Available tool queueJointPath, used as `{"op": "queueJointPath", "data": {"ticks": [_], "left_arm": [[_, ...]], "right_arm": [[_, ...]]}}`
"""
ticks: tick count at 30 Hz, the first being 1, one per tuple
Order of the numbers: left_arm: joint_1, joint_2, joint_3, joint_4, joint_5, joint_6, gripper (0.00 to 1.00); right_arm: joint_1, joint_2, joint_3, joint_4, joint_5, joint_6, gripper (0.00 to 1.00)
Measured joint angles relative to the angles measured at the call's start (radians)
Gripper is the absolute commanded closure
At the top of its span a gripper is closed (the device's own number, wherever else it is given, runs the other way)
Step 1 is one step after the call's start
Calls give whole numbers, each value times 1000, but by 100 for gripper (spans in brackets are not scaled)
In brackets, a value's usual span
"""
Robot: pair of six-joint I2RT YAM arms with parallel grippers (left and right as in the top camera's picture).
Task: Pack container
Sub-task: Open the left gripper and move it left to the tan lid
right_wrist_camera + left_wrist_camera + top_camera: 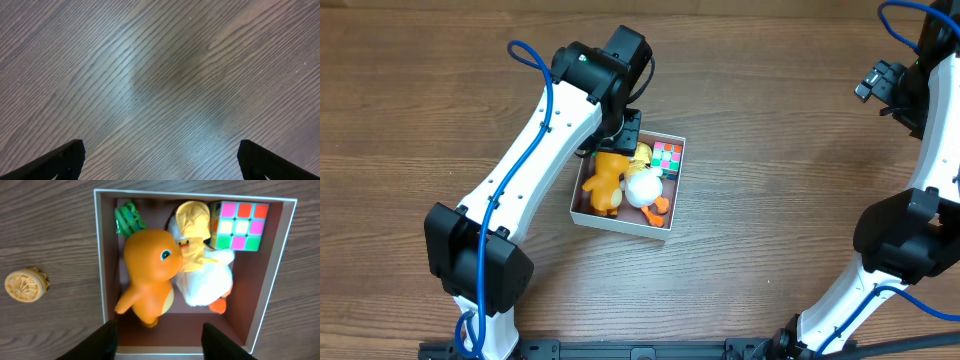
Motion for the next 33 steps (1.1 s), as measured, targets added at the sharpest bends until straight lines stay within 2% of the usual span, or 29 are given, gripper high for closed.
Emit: {"op": "queueJointPath", "data": {"ticks": [1, 3, 6, 8, 15, 23, 27, 33], "left_arm": [[0, 0, 10, -12, -6, -1, 37], [3, 0, 51, -46, -41, 0, 14], [20, 0, 106, -143, -108, -2, 8], [42, 0, 131, -212, -152, -8, 0], [139, 0, 135, -257, -200, -25, 0], [151, -28, 108, -256, -211, 1, 0], [188, -111, 38, -256, -238, 0, 0], [320, -241, -113, -260, -234, -14, 0]], "right_arm": [[0, 0, 0, 0, 0, 0, 0], [0, 0, 0, 0, 0, 0, 0], [0, 0, 0, 0, 0, 0, 0], [0, 0, 0, 0, 0, 0, 0], [0, 0, 0, 0, 0, 0, 0], [0, 0, 0, 0, 0, 0, 0], [0, 0, 0, 0, 0, 0, 0], [0, 0, 0, 0, 0, 0, 0]]}}
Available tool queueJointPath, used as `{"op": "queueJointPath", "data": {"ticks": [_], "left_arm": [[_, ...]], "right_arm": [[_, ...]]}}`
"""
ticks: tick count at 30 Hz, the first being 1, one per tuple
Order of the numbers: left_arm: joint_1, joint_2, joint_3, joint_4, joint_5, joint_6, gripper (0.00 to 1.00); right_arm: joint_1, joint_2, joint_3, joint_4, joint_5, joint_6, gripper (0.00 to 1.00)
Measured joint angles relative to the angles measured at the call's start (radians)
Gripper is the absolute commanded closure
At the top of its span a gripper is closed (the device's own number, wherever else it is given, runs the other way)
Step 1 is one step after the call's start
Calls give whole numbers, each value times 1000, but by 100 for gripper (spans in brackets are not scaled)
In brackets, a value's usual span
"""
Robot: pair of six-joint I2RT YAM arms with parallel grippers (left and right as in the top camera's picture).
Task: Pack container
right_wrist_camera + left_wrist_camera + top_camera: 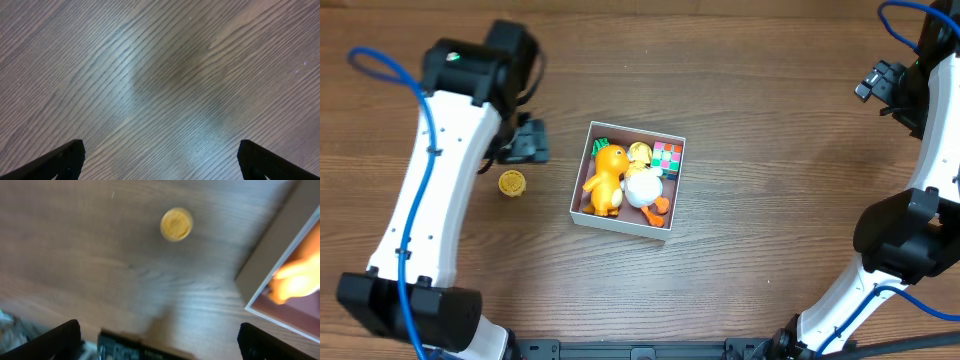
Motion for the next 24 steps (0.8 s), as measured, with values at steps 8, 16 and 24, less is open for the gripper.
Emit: {"op": "queueJointPath", "data": {"ticks": [8, 16, 24], "left_arm": [[87, -2, -217, 126, 95, 17, 0], [87, -1, -379, 286, 131, 31, 0], [143, 13, -483, 422, 191, 83, 0]], "right_arm": [[0, 0, 0, 0, 0, 0, 0], [0, 0, 0, 0, 0, 0, 0], [0, 0, 0, 0, 0, 0, 0]]}}
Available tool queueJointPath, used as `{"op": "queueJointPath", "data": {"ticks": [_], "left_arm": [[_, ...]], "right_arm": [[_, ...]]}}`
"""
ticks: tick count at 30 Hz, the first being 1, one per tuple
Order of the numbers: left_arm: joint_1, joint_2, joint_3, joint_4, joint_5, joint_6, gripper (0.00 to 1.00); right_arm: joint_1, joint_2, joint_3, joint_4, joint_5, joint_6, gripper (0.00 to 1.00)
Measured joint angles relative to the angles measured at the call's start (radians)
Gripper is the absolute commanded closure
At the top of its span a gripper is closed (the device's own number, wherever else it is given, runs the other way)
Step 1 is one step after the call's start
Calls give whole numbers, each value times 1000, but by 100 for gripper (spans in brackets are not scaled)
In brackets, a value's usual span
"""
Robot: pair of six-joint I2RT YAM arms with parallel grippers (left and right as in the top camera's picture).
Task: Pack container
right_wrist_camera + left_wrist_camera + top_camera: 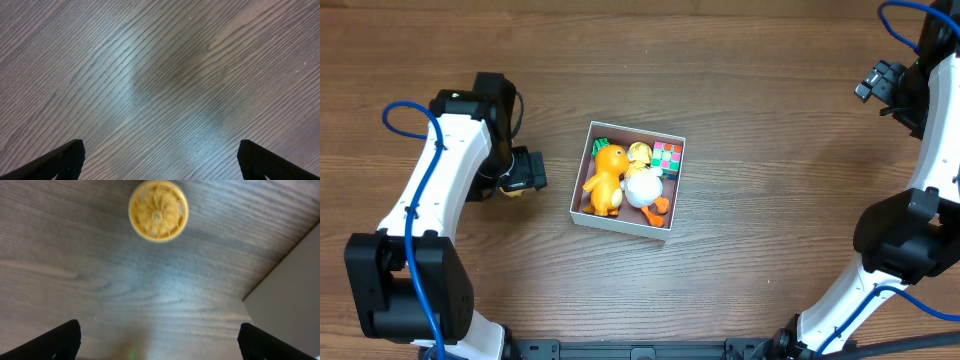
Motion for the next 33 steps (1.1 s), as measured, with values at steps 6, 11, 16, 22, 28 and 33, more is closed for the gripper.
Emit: {"op": "queueJointPath", "data": {"ticks": [6, 11, 16, 22, 28, 33], "left_arm": [[39, 16, -1, 121, 7, 55, 0], [46, 70, -1, 143, 8, 85, 0], [46, 196, -1, 177, 8, 111, 0], [46, 256, -2, 219, 16, 153, 0], [46, 256, -3, 303, 32, 188, 0], [46, 256, -3, 319, 48, 198, 0]], "right_arm": [[0, 0, 0, 0, 0, 0, 0], [0, 0, 0, 0, 0, 0, 0], [0, 0, 0, 0, 0, 0, 0], [0, 0, 0, 0, 0, 1, 0], [0, 0, 0, 0, 0, 0, 0], [0, 0, 0, 0, 0, 0, 0]]}}
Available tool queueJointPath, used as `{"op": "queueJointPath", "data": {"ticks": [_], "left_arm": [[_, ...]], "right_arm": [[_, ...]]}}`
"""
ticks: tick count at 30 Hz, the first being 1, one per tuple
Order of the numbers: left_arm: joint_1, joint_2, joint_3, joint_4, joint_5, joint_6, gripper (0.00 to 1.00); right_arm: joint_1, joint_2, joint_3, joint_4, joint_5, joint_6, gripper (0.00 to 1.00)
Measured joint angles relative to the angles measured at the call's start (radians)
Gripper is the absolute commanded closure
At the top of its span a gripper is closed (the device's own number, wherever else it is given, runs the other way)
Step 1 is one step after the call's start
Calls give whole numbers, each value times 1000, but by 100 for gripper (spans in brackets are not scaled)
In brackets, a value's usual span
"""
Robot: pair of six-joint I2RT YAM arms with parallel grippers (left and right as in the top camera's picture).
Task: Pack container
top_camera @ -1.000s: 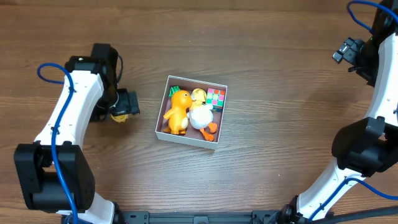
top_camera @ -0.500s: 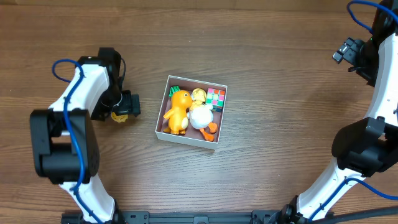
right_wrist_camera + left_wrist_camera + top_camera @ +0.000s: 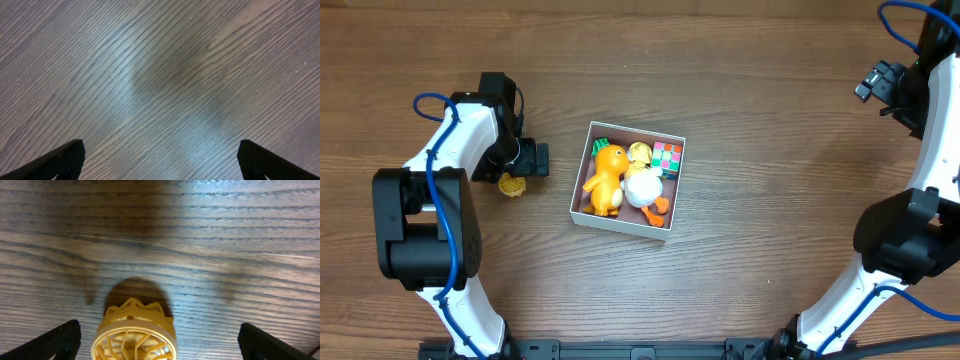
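A white box [image 3: 665, 229] with a dark red inside sits mid-table. It holds an orange toy creature [image 3: 605, 180], a white duck plush [image 3: 644, 187], a colour cube [image 3: 668, 156] and a green bit in its far left corner. A small yellow spoked wheel [image 3: 512, 185] [image 3: 134, 334] lies on the table left of the box. My left gripper [image 3: 159, 347] is open low over the wheel, which lies between its fingertips at the left wrist view's bottom edge. My right gripper [image 3: 160, 160] is open, high over bare wood at the far right.
The wood table [image 3: 780, 150] spreads all around the box. My left arm [image 3: 470, 120] reaches in from the left edge, and my right arm [image 3: 920, 180] stands along the right edge.
My left gripper has come lower and closer over the yellow wheel. The wheel was at the top of the left wrist view and is now at its bottom, between the fingertips. The right arm is unchanged.
My left gripper was over the box with the toys inside. Then it was left of the box, with the yellow wheel in view below it. It then hung nearer the wheel, and now it is open around it. The right arm held still throughout.
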Motion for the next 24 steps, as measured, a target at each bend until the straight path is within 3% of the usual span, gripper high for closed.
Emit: {"op": "queueJointPath", "data": {"ticks": [17, 21, 24], "left_arm": [[0, 44, 0, -22, 8, 0, 0], [0, 44, 0, -23, 8, 0, 9], [0, 44, 0, -23, 8, 0, 22]], "right_arm": [[0, 0, 0, 0, 0, 0, 0], [0, 0, 0, 1, 0, 0, 0], [0, 0, 0, 0, 0, 0, 0]]}}
